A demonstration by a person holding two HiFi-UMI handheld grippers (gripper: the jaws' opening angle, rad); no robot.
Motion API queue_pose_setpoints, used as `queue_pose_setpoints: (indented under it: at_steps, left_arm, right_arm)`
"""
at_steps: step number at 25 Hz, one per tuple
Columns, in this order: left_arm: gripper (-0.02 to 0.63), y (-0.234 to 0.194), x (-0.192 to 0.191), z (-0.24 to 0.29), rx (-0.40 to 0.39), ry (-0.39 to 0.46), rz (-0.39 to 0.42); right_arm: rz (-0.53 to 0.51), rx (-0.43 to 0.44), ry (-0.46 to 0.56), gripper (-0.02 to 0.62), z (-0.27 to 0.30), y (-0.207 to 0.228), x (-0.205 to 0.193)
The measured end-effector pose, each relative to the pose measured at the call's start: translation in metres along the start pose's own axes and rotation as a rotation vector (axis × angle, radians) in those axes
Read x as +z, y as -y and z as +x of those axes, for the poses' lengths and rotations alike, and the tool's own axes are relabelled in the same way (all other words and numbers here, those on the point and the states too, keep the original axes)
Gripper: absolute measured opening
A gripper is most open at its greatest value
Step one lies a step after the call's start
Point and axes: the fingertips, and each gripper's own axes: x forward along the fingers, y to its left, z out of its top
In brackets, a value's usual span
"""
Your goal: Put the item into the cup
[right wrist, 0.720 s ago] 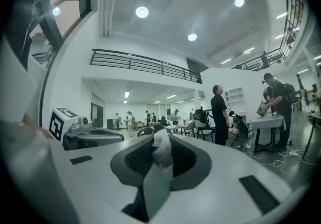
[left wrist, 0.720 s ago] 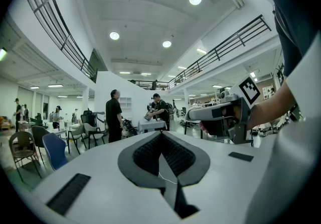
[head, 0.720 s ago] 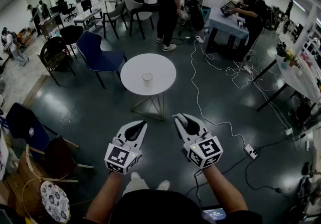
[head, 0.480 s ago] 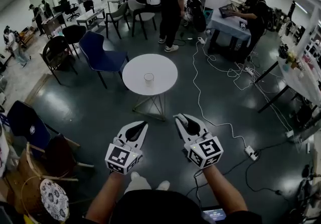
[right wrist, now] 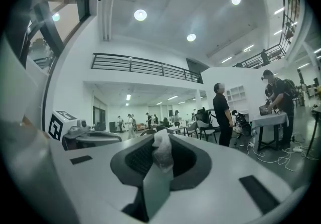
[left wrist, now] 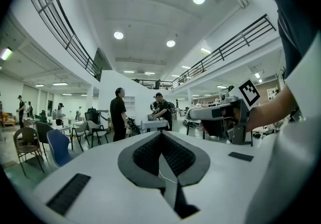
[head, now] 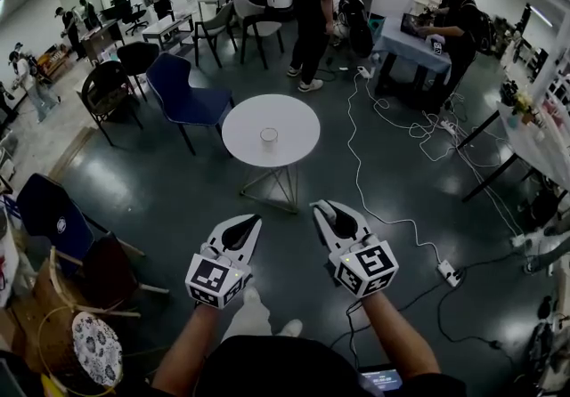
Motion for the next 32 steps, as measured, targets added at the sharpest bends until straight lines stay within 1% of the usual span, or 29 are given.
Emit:
queue_pose_setpoints:
  at_steps: [4, 8, 12, 22, 32]
  left_arm:
    - [0.015, -0.005, 0.001, 0.005, 0.009, 0.0, -0.006]
    - [0.015, -0.008, 0.003, 0.012, 0.001, -0.001, -0.009]
    - [0.015, -0.014, -0.004, 0.022, -0.007, -0.001, -0.011]
    - [0.015, -0.049, -0.006, 0.048, -0.005, -0.009, -0.024]
    - [0.015, -0.1, -0.01, 0.089, -0.025, -0.004, -0.042]
  right_arm:
    - [0.0, -0.002, -0.003, 0.075, 0.003, 0.005, -0.001]
    - [0.01, -0.01, 0.005, 0.075, 0.008, 0.013, 0.004]
    - [0.015, -0.017, 0.008, 0.075, 0.017, 0.021, -0.002]
    - [0.023, -0.028, -0.001, 0.075, 0.055, 0.041, -0.001]
    - [0.03, -0.057, -0.007, 0.075, 0.109, 0.072, -0.001]
